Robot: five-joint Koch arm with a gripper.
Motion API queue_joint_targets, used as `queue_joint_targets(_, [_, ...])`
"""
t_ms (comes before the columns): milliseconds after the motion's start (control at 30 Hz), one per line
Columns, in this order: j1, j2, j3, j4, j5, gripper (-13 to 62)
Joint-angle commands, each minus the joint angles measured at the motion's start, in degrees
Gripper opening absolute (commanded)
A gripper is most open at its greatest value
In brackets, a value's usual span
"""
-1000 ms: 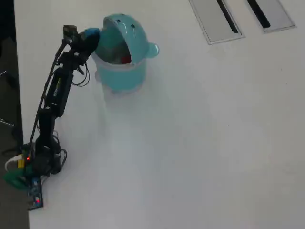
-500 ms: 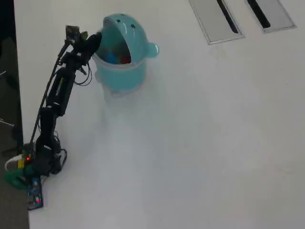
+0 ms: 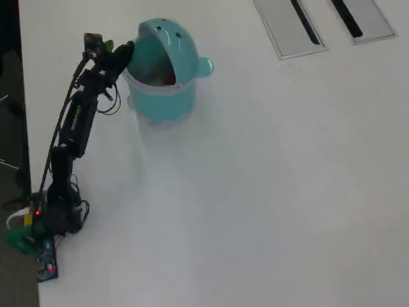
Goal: Grasp RGB lego blocks and put them in the bin one by one.
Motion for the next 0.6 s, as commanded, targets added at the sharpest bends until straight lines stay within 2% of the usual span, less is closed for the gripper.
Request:
queue_joint_targets(0, [0.0, 6.0, -3.9, 6.1, 3.3, 28.6])
queue_joint_targets(333, [-0.6, 14.2, -2.3, 17.9, 7.5, 28.5])
queue_joint_targets(567, [0.5, 34.2, 29.9, 10.0, 7.4, 28.5])
